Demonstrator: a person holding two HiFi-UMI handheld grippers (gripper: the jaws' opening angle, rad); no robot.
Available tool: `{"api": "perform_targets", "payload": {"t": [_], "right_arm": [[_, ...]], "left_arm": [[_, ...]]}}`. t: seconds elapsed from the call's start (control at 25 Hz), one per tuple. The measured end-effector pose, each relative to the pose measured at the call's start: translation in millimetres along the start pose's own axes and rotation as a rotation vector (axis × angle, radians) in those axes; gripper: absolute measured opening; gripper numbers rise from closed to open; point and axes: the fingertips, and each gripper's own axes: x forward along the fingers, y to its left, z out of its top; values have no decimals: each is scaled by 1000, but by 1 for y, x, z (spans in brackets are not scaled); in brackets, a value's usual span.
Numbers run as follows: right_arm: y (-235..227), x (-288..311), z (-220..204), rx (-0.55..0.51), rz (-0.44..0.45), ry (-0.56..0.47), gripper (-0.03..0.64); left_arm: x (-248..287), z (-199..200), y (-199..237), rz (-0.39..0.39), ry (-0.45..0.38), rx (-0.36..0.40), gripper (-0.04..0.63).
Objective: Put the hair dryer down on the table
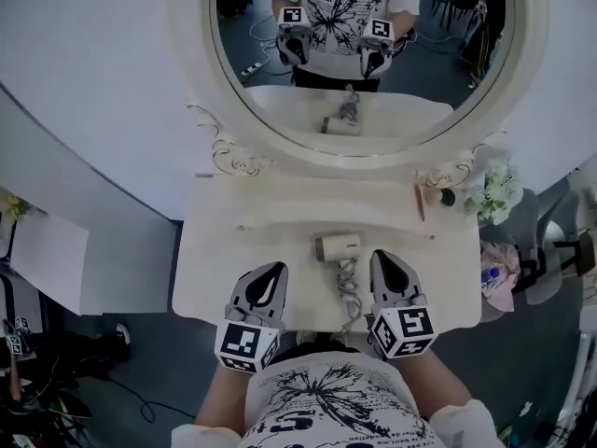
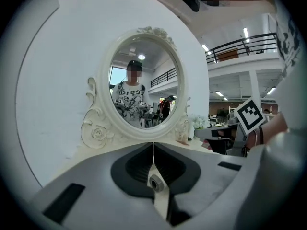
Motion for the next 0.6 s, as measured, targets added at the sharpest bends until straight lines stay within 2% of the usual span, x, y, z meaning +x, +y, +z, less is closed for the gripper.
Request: {"api": "perform_targets", "payload": {"t": [0.32, 0.6], "right_arm": [[10, -42, 74, -159, 18, -280, 17], [9, -55, 85, -139, 12, -334, 18]], "left_arm": [[-9, 50, -5, 8, -113, 71, 21], [-12, 71, -7, 8, -182, 74, 21]]}}
